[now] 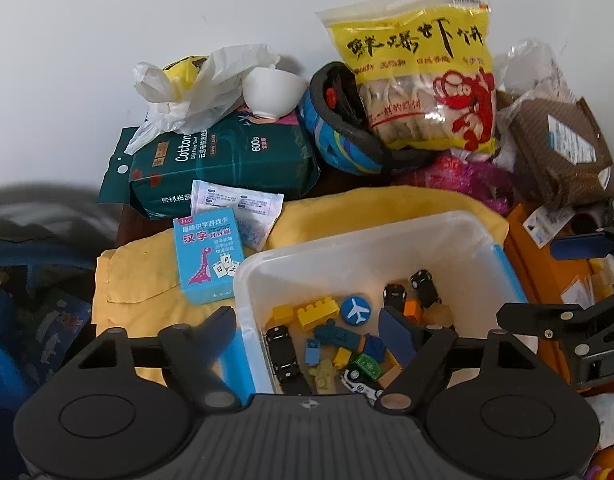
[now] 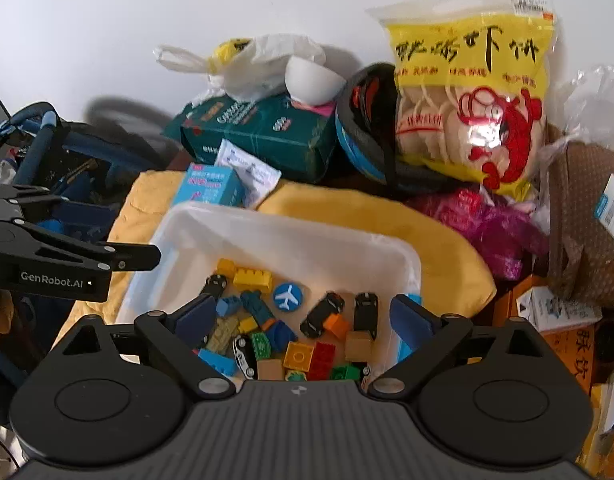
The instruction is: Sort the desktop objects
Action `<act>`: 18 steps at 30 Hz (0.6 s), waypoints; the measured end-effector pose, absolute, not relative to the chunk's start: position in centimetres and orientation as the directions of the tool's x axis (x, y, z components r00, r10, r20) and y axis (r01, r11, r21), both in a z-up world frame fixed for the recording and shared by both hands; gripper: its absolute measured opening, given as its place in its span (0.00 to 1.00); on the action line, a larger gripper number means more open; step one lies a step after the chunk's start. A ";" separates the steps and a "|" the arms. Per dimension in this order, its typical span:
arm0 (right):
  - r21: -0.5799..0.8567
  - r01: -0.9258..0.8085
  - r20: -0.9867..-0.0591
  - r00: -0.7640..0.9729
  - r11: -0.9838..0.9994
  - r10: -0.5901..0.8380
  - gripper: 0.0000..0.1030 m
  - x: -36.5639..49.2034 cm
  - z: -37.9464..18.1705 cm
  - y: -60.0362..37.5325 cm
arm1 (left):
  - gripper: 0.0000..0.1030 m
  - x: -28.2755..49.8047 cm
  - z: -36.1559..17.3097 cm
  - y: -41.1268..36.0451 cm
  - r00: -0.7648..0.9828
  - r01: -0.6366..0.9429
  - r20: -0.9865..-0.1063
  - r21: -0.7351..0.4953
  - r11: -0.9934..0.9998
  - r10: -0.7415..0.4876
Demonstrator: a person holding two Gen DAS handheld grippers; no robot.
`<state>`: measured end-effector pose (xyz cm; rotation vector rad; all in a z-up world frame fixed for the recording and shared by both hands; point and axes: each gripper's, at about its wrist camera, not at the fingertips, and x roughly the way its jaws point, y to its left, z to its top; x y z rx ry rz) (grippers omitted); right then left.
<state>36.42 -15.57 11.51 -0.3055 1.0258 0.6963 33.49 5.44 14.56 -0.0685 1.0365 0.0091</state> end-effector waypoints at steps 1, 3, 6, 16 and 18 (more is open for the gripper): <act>0.084 -0.655 -0.866 0.324 0.751 0.380 0.96 36.5 11.3 -15.5 | 0.79 33.6 14.6 5.3 0.506 -0.038 -0.862 -0.050 0.998 -0.024; 0.079 -0.657 -0.871 0.320 0.749 0.372 0.96 36.4 11.1 -15.5 | 0.79 33.6 14.5 5.2 0.499 -0.039 -0.866 -0.054 0.998 -0.027; 0.072 -0.664 -0.877 0.313 0.744 0.364 0.96 36.3 10.9 -15.2 | 0.80 33.6 14.2 4.8 0.482 -0.024 -0.876 -0.050 0.998 -0.032; 0.042 -0.675 -0.902 0.292 0.737 0.319 0.98 35.9 9.1 -15.1 | 0.81 33.4 12.9 4.1 0.445 -0.002 -0.895 -0.034 0.999 -0.030; 0.042 -0.676 -0.904 0.288 0.735 0.316 0.98 35.9 8.8 -15.1 | 0.82 33.4 12.7 4.1 0.443 -0.003 -0.896 -0.039 0.999 -0.033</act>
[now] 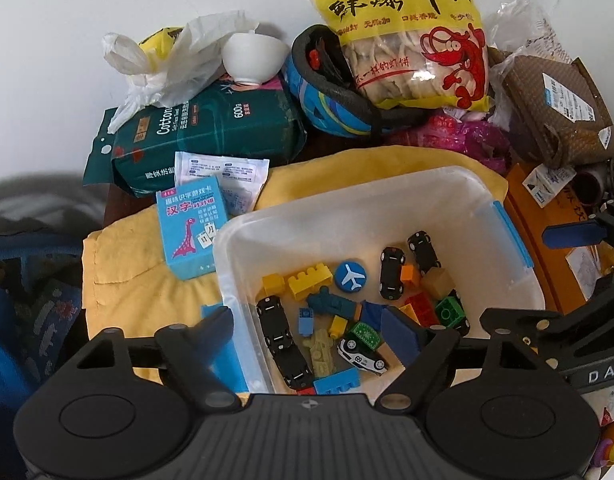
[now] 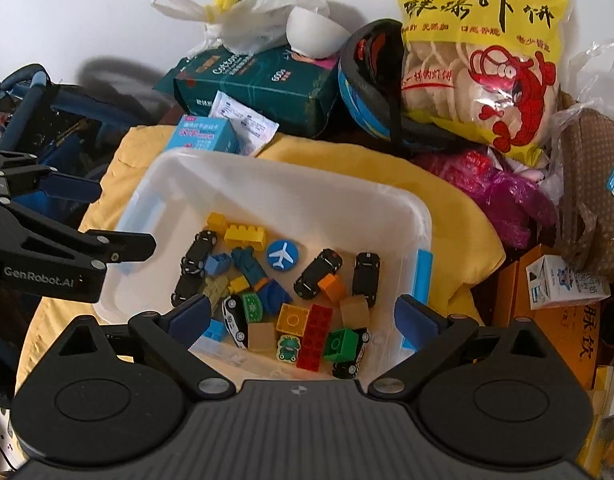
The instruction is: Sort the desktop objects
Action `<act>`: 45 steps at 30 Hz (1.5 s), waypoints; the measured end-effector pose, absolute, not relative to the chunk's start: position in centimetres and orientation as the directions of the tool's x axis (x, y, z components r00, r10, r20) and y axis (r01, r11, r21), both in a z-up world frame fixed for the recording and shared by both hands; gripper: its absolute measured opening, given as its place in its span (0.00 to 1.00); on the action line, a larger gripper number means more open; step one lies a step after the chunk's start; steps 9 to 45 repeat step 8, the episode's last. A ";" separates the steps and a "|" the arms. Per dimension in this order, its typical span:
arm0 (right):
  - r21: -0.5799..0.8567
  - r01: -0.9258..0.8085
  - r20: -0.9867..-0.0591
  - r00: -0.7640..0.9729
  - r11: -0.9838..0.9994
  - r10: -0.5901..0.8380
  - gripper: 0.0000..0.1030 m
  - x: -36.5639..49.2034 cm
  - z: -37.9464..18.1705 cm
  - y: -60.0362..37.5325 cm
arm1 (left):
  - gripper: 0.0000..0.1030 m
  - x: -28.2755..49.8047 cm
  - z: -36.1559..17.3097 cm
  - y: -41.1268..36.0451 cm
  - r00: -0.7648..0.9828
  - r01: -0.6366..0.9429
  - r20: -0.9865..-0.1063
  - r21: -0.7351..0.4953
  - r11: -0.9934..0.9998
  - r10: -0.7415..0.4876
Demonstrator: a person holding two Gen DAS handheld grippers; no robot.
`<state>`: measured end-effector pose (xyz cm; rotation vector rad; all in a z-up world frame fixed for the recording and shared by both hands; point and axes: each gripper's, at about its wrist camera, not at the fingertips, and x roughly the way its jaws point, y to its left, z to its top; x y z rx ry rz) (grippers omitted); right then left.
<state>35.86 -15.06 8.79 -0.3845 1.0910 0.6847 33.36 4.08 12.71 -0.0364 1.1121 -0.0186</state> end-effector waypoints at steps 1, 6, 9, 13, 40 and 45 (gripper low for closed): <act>0.044 -0.678 -0.904 0.285 0.733 0.318 0.98 35.8 8.7 -15.1 | 0.82 33.3 12.7 4.1 0.444 -0.001 -0.895 -0.041 0.999 -0.037; 0.035 -0.680 -0.907 0.286 0.733 0.308 0.98 35.4 8.1 -15.2 | 0.83 32.9 12.5 3.7 0.472 -0.001 -0.882 -0.009 1.000 -0.007; 0.036 -0.678 -0.907 0.286 0.734 0.308 0.98 35.2 7.9 -15.3 | 0.83 32.8 12.6 3.6 0.482 0.010 -0.876 -0.018 1.000 -0.020; 0.036 -0.678 -0.907 0.286 0.734 0.308 0.98 35.2 7.9 -15.3 | 0.83 32.8 12.6 3.6 0.482 0.010 -0.876 -0.018 1.000 -0.020; 0.036 -0.678 -0.907 0.286 0.734 0.308 0.98 35.2 7.9 -15.3 | 0.83 32.8 12.6 3.6 0.482 0.010 -0.876 -0.018 1.000 -0.020; 0.036 -0.678 -0.907 0.286 0.734 0.308 0.98 35.2 7.9 -15.3 | 0.83 32.8 12.6 3.6 0.482 0.010 -0.876 -0.018 1.000 -0.020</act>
